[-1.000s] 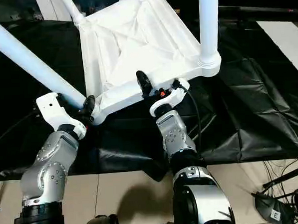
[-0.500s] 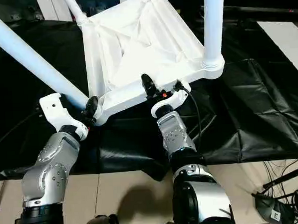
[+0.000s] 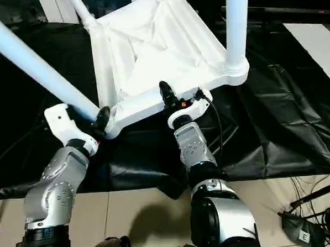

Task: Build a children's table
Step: Flip table

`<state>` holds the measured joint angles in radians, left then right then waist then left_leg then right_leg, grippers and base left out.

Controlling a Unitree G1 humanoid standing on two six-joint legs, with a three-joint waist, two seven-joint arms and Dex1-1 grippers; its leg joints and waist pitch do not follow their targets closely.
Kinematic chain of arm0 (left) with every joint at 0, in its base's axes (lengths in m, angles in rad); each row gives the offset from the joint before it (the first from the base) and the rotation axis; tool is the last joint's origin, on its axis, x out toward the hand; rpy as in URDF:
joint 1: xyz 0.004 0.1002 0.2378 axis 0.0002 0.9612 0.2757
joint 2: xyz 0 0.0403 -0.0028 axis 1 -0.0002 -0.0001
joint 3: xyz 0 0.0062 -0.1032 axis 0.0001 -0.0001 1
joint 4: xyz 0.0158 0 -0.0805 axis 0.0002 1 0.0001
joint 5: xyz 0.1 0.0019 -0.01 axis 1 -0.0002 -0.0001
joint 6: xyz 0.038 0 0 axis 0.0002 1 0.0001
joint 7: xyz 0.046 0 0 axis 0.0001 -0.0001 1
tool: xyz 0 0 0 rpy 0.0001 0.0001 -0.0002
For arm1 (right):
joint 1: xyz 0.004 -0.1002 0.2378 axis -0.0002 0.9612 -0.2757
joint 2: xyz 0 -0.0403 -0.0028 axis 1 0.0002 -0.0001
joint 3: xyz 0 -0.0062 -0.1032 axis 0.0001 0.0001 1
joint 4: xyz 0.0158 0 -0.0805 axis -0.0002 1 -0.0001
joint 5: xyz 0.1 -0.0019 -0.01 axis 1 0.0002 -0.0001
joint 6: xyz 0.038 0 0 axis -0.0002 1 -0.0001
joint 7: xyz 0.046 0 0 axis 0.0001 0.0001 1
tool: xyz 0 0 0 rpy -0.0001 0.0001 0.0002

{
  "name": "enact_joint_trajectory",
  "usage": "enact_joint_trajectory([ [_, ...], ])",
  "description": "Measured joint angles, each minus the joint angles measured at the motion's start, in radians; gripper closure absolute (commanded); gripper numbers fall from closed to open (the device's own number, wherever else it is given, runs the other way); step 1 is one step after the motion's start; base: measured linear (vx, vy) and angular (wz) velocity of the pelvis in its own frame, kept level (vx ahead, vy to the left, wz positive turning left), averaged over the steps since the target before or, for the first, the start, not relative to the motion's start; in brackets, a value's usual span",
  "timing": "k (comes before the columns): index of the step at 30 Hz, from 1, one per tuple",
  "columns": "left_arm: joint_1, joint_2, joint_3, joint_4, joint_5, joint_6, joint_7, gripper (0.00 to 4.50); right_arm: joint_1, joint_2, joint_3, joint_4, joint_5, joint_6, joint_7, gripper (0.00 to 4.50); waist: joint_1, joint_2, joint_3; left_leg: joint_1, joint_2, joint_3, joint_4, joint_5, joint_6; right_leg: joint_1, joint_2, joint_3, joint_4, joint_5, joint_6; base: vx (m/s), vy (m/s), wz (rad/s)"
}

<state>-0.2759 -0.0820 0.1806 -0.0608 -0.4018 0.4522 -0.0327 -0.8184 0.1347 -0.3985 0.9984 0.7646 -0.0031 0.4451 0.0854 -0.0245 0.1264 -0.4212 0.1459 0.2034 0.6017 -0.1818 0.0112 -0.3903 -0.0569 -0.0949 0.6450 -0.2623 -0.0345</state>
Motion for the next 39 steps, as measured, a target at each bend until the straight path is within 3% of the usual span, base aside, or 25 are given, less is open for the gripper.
enact_joint_trajectory([
  [6,0.009,0.000,0.052,-0.002,-0.101,-0.065,-0.057,0.69,-0.004,0.000,0.001,0.004,0.007,0.001,0.001,2.58,0.001,0.000,0.000,-0.008,0.000,0.000,0.001,0.004,0.006,-0.011,0.000,0.000,0.005,0.001,0.001,0.000,0.000,0.00],
  [14,0.011,-0.003,0.133,-0.055,-0.299,-0.135,-0.094,0.69,-0.025,-0.010,0.038,0.003,-0.005,0.002,0.000,2.58,-0.015,-0.001,0.000,-0.011,0.001,0.000,0.004,0.004,0.007,-0.013,0.000,0.000,0.006,0.004,0.001,0.000,0.000,0.00],
  [18,-0.037,-0.010,0.210,-0.111,-0.413,-0.198,-0.116,0.69,-0.040,-0.012,0.053,-0.012,-0.023,0.002,-0.019,2.58,-0.023,-0.001,0.000,-0.010,0.001,0.000,0.005,0.006,0.009,-0.012,0.000,0.000,0.006,0.006,0.001,0.000,0.000,0.00],
  [21,-0.075,0.043,0.274,-0.143,-0.487,-0.218,-0.148,0.69,-0.054,-0.013,0.053,-0.018,-0.035,0.002,-0.028,2.58,-0.023,0.000,0.000,-0.007,0.001,0.000,0.005,0.009,0.008,-0.009,0.000,0.000,0.007,0.007,0.001,0.000,0.000,0.00],
  [24,-0.078,0.080,0.307,-0.159,-0.514,-0.225,-0.169,0.69,-0.061,-0.015,0.053,-0.023,-0.043,-0.001,-0.035,2.59,-0.020,0.000,0.000,-0.004,0.001,0.001,0.005,0.010,0.006,-0.005,-0.001,0.000,0.007,0.008,0.001,0.000,0.000,0.00],
  [32,-0.101,0.172,0.310,-0.160,-0.524,-0.255,-0.181,0.69,-0.060,-0.034,0.053,-0.036,-0.052,-0.002,-0.050,2.59,-0.003,-0.001,0.000,-0.004,0.001,0.005,0.005,0.012,0.008,-0.005,-0.003,0.001,0.005,0.014,0.002,0.000,0.000,0.00],
  [35,-0.155,0.254,0.352,-0.145,-0.521,-0.275,-0.181,0.69,-0.059,-0.057,0.053,-0.052,-0.061,-0.002,-0.060,2.59,0.006,0.000,0.000,-0.004,0.001,0.006,0.004,0.014,0.006,-0.004,-0.003,0.001,0.004,0.016,0.003,0.000,0.000,0.00],
  [39,-0.208,0.367,0.433,-0.110,-0.535,-0.295,-0.194,0.69,-0.060,-0.124,0.053,-0.079,-0.074,-0.002,-0.066,2.59,0.009,0.000,0.000,0.003,0.001,0.009,0.001,0.015,0.004,0.006,-0.004,0.002,0.001,0.017,0.003,0.000,0.000,0.00],
])
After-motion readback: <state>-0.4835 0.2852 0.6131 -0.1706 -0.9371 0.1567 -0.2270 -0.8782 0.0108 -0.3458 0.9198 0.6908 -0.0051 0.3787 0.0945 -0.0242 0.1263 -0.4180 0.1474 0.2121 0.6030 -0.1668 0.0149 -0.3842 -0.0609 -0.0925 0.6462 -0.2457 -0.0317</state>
